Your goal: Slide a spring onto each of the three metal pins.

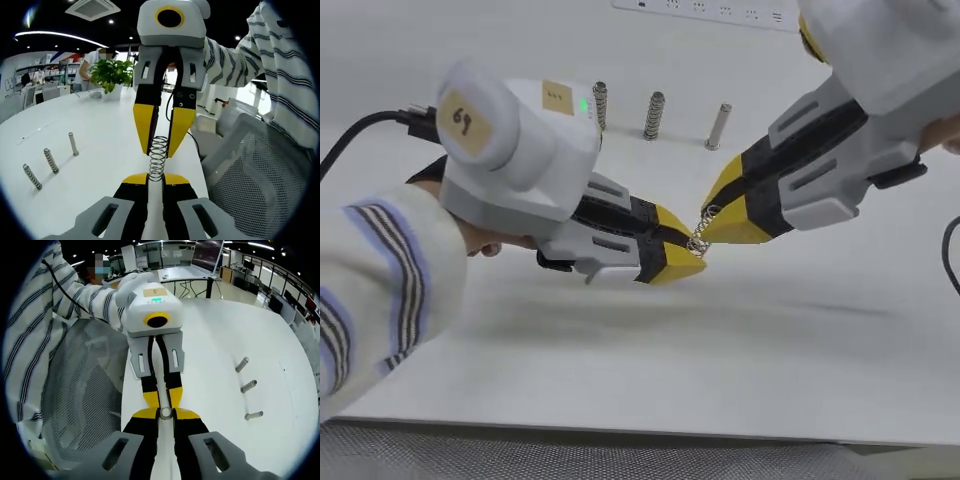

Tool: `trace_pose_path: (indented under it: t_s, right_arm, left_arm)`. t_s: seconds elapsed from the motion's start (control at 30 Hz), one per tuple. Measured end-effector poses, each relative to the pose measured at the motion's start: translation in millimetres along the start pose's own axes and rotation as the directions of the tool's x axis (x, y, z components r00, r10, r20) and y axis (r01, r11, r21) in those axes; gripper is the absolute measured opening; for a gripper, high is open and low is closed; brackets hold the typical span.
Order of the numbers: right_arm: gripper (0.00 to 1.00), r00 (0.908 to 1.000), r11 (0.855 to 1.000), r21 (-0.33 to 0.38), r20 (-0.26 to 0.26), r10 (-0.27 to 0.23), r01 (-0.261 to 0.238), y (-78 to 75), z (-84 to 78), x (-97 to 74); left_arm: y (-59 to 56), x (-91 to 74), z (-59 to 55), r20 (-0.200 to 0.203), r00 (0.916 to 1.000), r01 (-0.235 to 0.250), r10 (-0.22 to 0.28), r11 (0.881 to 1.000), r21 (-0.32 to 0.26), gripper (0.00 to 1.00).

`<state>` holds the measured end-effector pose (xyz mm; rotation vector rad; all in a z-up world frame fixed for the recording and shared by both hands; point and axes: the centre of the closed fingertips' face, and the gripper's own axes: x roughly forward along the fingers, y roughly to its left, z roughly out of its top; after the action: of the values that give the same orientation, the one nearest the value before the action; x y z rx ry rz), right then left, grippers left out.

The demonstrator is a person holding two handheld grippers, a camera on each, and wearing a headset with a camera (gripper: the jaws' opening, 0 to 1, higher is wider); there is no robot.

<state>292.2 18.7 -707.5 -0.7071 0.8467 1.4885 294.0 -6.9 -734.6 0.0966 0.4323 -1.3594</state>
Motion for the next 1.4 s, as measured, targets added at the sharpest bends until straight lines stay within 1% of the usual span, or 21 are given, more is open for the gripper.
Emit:
trace_pose_path:
  t_s: [0.03,0.07,0.17,0.23,0.3,0.33,0.37,0.5,0.6,0.7,0.97,1.07,1.4]
  right_arm:
    - [0.08,1.0,1.0,0.019,-0.006,0.003,-0.003,0.8,0.4,-1.1]
    - [0.08,0.9999,0.999,0.039,-0.011,0.003,-0.002,0.9,1.2,-2.0]
    - [0.08,0.9999,1.0,0.017,-0.017,0.002,-0.002,2.9,4.0,-3.6]
    - [0.08,0.9995,1.0,-0.004,-0.03,0.001,-0.001,3.6,5.0,-4.6]
    - [0.08,0.999,1.0,-0.008,-0.044,0.0,0.0,3.6,5.8,-5.8]
    - [0.08,0.9988,1.0,-0.015,-0.048,0.003,-0.004,4.6,6.8,-6.8]
    - [0.08,0.9986,1.0,-0.021,-0.052,0.005,-0.006,5.3,7.4,-7.4]
    - [0.08,0.9959,0.997,-0.072,-0.091,0.004,-0.01,7.8,6.2,-10.2]
    - [0.08,0.9949,0.997,-0.082,-0.101,0.002,-0.01,7.8,6.6,-11.6]
    - [0.08,0.9945,0.996,-0.092,-0.105,-0.002,-0.008,7.6,7.0,-12.1]
    - [0.09,0.9921,0.993,-0.117,-0.125,0.001,-0.016,9.8,6.8,-10.4]
    - [0.09,0.9905,0.992,-0.122,-0.137,0.006,-0.023,10.9,5.2,-9.9]
    - [0.09,0.9877,0.99,-0.139,-0.156,0.013,-0.035,10.3,0.0,-2.9]
  left_arm:
    - [-2.2,0.0,1.3,0.015,0.9998,0.01,-0.01,0.999,-0.041,0.01]
    - [0.4,-1.4,1.9,0.025,0.9997,0.006,-0.005,1.0,-0.028,0.01]
    - [-0.5,-3.2,4.2,0.038,0.9992,0.009,-0.008,0.999,-0.035,0.01]
    - [-0.6,-3.8,6.0,0.047,0.9989,0.01,-0.008,0.999,-0.036,0.01]
    - [-0.6,-4.4,7.7,0.056,0.9984,0.013,-0.011,0.999,-0.039,0.01]
    - [-1.8,-4.6,9.2,0.065,0.9977,0.025,-0.021,0.998,-0.056,0.01]
    - [-2.1,-4.5,9.8,0.068,0.9974,0.028,-0.024,0.998,-0.059,0.01]
    - [-2.9,-3.9,12.6,0.073,0.9967,0.037,-0.034,0.999,-0.039,0.01]
    - [-3.1,-3.3,14.6,0.082,0.9959,0.039,-0.036,0.999,-0.031,0.01]
    - [-2.7,-3.9,15.4,0.083,0.9959,0.037,-0.035,0.999,-0.022,0.01]
    - [-2.6,-6.3,13.5,0.067,0.9972,0.033,-0.033,0.999,-0.003,0.01]
    - [-3.2,-6.2,13.9,0.068,0.9972,0.032,-0.031,0.999,-0.002,0.01]
    - [-4.6,-6.3,18.2,0.083,0.996,0.033,-0.033,0.999,-0.006,0.01]
